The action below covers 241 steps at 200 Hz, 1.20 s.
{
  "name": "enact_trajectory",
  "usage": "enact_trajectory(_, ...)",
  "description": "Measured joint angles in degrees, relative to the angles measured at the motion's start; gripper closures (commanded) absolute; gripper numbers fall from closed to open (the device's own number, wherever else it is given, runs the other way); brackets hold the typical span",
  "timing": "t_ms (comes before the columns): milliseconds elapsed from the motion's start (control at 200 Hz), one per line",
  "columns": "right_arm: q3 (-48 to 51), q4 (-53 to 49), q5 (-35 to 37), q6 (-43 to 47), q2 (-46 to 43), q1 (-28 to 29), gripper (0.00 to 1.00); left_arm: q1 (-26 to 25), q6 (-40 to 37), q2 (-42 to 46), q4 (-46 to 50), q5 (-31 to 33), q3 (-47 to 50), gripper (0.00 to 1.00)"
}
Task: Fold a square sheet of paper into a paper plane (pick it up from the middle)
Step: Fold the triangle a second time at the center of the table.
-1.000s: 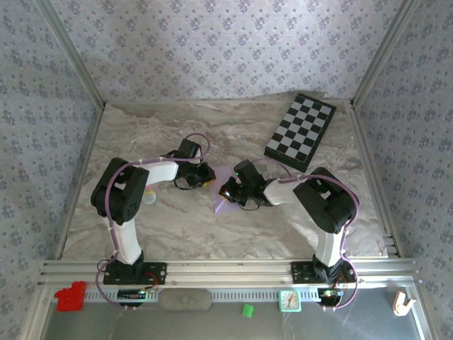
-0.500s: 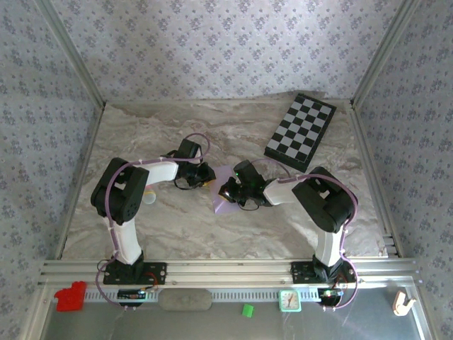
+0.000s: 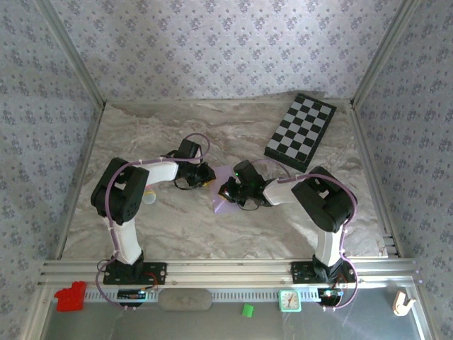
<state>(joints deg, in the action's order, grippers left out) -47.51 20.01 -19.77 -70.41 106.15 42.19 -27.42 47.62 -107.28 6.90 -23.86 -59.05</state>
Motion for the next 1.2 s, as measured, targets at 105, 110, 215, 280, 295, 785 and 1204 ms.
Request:
enact_trajectory(105, 0.00, 0.00, 0.00, -0.20, 0.04, 0.00, 0.98, 0.00, 0.00, 0.00, 0.00, 0.00, 0.00, 0.81)
enact_trajectory(110, 0.00, 0.00, 0.00, -0.22, 0.04, 0.00, 0.98, 0.00, 0.02, 0.00, 0.00, 0.00, 0.00, 0.81)
enact_trajectory(215, 0.00, -0.07, 0.02, -0.26, 0.04, 0.00, 0.98, 0.00, 0.02, 0.00, 0.00, 0.00, 0.00, 0.81)
enact_trajectory(280, 0.00, -0.11, 0.04, -0.26, 0.04, 0.00, 0.98, 0.00, 0.02, 0.00, 0.00, 0.00, 0.00, 0.81)
enact_trajectory(295, 0.00, -0.15, 0.04, -0.26, 0.04, 0.00, 0.98, 0.00, 0.02, 0.00, -0.02, 0.00, 0.00, 0.81)
enact_trajectory(785, -0.79, -0.96, 0.02, -0.31, 0.70, 0.00, 0.94, 0.04, 1.42, 2.16, 1.70, 0.07, 0.15, 0.75)
enact_trajectory(1204, -2.69, -1.46, -1.27, -0.98, 0.79, -0.04, 0.61, 3.26, 5.22, 14.99, 1.44, 3.19, 7.78, 0.68)
